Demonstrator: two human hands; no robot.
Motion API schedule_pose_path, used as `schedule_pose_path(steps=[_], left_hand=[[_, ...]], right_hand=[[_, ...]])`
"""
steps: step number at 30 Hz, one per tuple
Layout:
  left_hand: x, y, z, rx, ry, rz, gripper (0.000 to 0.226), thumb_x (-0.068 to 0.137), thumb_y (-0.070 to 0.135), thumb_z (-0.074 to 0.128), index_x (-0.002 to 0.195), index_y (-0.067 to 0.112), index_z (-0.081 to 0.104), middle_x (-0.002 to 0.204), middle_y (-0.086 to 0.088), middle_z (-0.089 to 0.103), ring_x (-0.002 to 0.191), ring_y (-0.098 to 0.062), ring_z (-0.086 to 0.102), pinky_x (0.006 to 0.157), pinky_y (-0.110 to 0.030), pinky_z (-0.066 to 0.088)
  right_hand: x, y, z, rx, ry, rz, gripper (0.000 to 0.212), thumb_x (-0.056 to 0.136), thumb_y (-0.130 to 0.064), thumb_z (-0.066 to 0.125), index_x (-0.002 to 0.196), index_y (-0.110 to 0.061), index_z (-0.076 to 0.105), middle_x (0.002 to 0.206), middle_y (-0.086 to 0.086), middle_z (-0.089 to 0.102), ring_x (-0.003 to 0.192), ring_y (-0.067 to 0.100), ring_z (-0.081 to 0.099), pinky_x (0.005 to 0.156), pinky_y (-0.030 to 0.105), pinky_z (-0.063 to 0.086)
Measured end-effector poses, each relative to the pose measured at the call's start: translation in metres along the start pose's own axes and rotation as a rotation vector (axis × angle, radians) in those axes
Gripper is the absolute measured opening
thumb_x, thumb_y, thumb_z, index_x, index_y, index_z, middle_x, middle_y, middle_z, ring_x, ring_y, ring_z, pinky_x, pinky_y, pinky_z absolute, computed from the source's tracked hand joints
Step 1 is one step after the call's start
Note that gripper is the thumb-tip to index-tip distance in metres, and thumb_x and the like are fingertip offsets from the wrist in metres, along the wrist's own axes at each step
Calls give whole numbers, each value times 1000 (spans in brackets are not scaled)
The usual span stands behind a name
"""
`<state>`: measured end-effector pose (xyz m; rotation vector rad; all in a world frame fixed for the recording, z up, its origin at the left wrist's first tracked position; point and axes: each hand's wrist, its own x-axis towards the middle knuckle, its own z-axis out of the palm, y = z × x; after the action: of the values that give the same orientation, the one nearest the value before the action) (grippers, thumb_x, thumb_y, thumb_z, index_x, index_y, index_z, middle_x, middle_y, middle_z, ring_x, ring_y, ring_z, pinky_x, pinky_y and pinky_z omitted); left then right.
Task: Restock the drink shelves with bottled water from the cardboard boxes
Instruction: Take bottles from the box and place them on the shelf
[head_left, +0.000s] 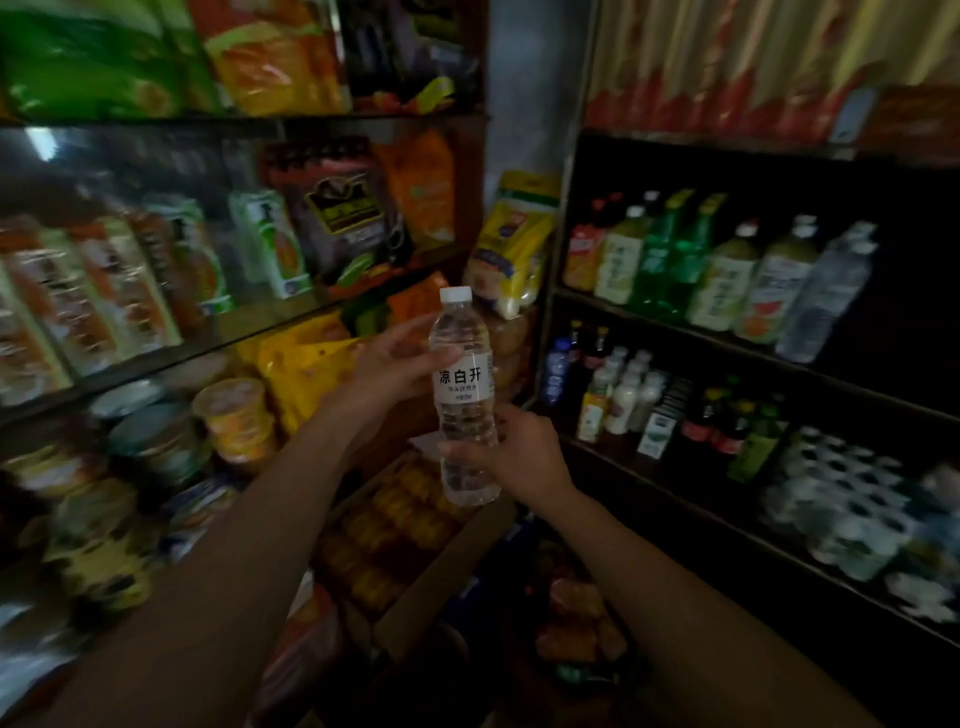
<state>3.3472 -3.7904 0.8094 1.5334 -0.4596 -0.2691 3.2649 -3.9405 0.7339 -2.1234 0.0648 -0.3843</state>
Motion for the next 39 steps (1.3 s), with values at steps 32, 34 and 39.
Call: schedule_pose_path(steps=[32,34,39], left_hand=[[227,33,468,194,-814,227,57,73,15,80,121,29,52,104,8,65,98,-9,63,79,-31,56],[238,29,481,199,-839,237,49,76,13,78,114,31,52,101,9,65,94,-7,63,77,-28,55],[262,19,515,307,-857,290,52,74,22,80,119,24,56,108,10,65,106,-10,60,89,-35,52]], right_hand=[[11,204,-386,-96,709,388,44,66,-44,84,104,-26,72,85,-16,71,79,-8,65,66,11,49],[16,213,-395,-115,717,414,44,66,-47,83,103,-27,72,86,-15,71,80,-5,65,68,14,50],[32,243,-422,-174,671,480,45,71,-46,80,106,-21,70,95,-7,73,85,4,67,77,27,57]])
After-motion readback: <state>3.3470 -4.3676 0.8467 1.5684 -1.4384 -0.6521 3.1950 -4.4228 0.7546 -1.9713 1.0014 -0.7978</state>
